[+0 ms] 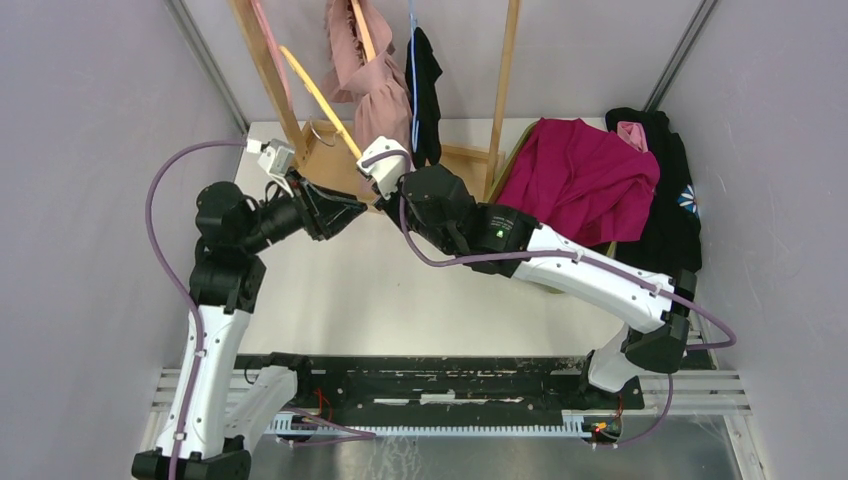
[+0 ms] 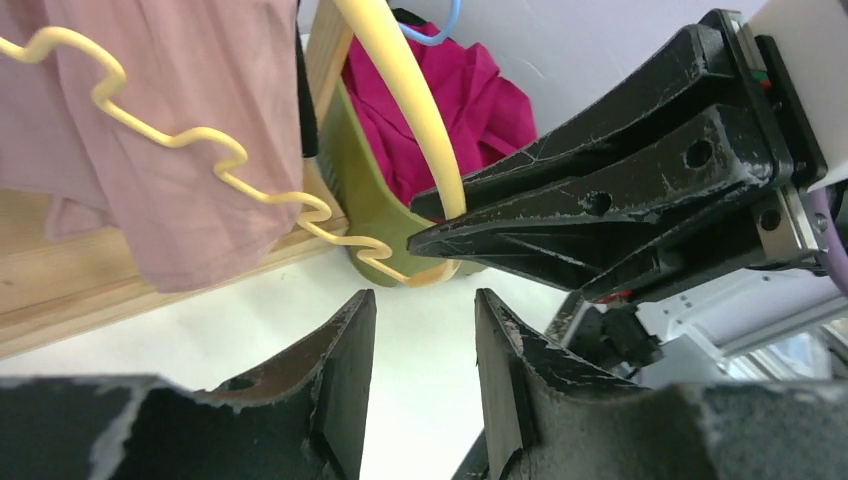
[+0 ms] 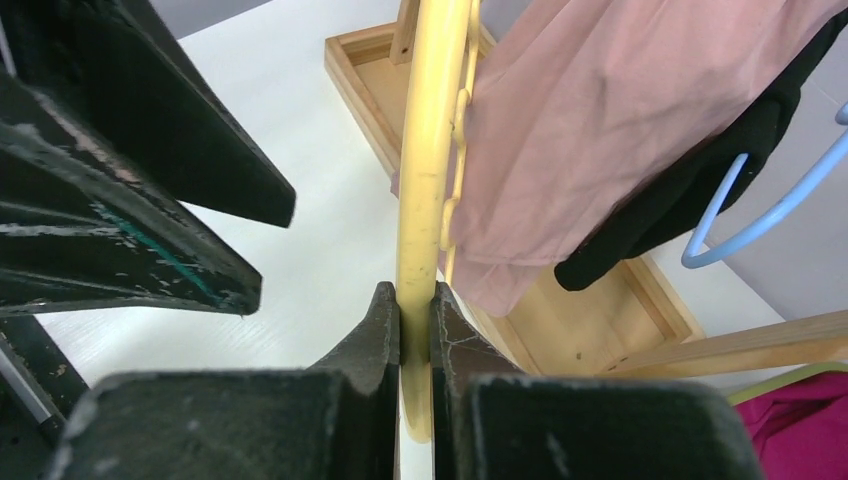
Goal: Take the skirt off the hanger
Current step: Place the hanger at the clothesline.
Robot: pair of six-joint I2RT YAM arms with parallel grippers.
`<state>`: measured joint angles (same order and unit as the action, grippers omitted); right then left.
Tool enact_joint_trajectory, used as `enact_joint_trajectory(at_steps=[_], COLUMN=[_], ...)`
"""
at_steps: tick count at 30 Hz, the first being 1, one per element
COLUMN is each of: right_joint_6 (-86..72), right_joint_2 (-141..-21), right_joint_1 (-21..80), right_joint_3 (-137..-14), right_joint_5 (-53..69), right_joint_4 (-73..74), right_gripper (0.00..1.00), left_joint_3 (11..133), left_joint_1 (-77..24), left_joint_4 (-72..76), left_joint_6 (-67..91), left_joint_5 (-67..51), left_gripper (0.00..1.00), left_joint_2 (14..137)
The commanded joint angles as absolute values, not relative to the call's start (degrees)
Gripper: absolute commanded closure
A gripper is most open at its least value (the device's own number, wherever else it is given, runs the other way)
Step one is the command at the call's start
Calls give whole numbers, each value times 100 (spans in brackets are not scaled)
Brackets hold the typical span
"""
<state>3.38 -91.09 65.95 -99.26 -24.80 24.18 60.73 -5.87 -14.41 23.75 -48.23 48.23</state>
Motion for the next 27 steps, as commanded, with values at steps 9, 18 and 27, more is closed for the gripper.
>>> enact_joint_trajectory(at_steps=[9, 18, 27], right_joint_6=[-216, -59, 413], right_joint_2=[-8192, -6800, -6214], right_joint_1=[6574, 6583, 6583], right_joint_3=[-9944, -9533, -9490], right_joint_5=[-1582, -2169, -3196], right_joint_4=[2591, 2344, 2427], right_gripper=[99, 99, 99], left_joint_3=[5952, 6119, 6198], left_joint_1=[-593, -596, -593], left_joint_4=[-2279, -2030, -1990], left_joint_6=[935, 866, 789], left_joint_5=[-301, -782, -752], left_gripper=[52, 52, 52], left_joint_2=[4899, 5477, 5732])
